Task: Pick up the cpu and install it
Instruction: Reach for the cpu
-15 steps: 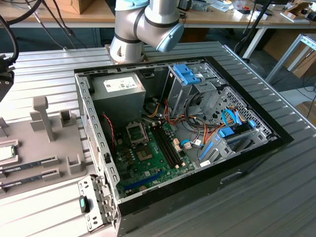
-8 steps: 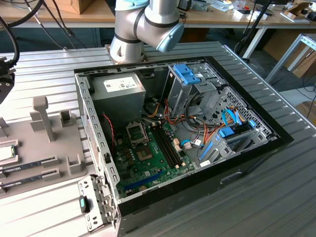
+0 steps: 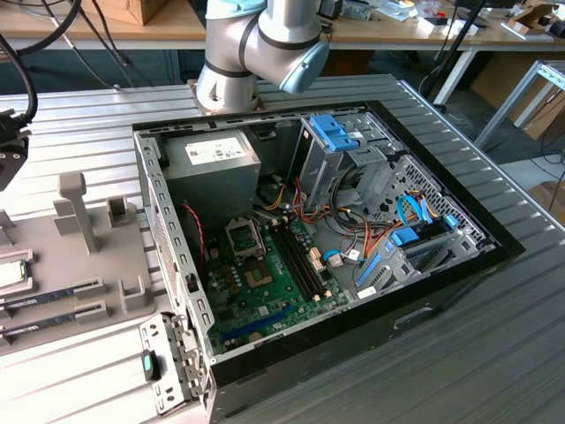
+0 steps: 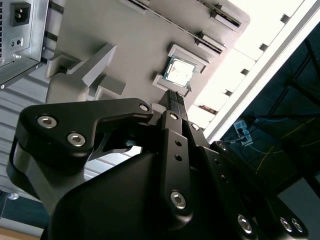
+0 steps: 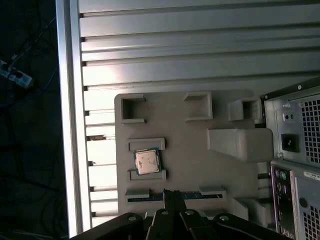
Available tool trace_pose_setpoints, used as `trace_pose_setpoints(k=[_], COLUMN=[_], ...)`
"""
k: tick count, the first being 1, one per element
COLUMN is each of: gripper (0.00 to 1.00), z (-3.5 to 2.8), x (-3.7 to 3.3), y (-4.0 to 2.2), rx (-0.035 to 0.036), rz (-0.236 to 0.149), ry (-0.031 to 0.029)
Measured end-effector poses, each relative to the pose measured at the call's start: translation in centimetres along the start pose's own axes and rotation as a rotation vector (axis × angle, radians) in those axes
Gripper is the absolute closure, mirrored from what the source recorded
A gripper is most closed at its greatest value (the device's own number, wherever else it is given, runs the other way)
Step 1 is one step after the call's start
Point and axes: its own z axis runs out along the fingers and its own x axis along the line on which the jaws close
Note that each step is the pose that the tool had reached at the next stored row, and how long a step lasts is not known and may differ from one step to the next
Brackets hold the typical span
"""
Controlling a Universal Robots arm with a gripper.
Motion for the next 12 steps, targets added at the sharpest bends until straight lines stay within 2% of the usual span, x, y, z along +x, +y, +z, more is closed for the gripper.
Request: trace_pose_setpoints(k=[3,12], gripper=[0.89,0.89], z=[0.51,0.93], x=[0.01,0.02], y=[-0.02,-0.04], rx=[0.0001,0.0001], rz=[0.0,0.0], ry=[0.0001,-0.0001])
